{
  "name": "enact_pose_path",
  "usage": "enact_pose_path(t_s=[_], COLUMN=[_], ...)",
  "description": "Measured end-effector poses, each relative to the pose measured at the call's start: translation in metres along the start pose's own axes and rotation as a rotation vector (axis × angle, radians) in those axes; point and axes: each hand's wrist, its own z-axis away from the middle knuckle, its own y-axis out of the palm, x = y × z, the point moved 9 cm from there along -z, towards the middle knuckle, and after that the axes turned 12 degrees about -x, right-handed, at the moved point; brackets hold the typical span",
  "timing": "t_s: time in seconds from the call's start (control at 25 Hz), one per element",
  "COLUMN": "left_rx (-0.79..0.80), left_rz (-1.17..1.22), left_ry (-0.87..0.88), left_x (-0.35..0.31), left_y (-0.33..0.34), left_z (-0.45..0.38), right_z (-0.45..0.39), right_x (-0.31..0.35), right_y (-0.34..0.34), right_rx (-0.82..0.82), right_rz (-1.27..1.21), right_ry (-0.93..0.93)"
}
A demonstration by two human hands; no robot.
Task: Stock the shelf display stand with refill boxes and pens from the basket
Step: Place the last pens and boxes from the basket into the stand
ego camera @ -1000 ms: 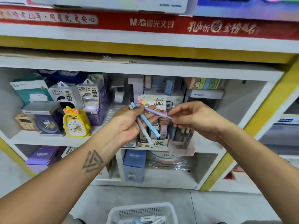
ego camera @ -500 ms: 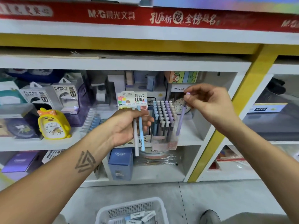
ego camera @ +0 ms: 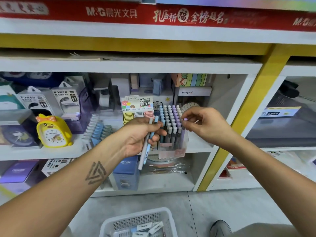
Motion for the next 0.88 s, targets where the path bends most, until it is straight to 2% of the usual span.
enact_pose_path(t_s=[0.24, 0.48, 0.68, 0.8, 0.88], left_rx=[0.002, 0.020, 0.020, 0.021, 0.082], left_rz=[-0.033, -0.037, -0.034, -0.049, -0.046], left_ry=[0.007, 0.015, 0.047, 0.116, 0.134], left_x=[0.001, 0.000, -0.003, -0.008, -0.010], left_y=[0.001, 0.003, 0.001, 0.001, 0.005], left_z=[0.000, 0.001, 0.000, 0.001, 0.005], right_z=[0.003, 0.000, -0.019, -0.021, -0.020], right_x=[-0.004, -0.007, 0.017, 0.030, 0.035], right_y=[0.017, 0.017, -0.040, -0.055, -0.051], right_rx=[0.134, 0.083, -0.105, -0.086, -0.047], right_rz=[0.189, 0.221, 0.019, -0.196, -0.297], right_ry=[-0.047, 0.012, 0.034, 0.061, 0.075])
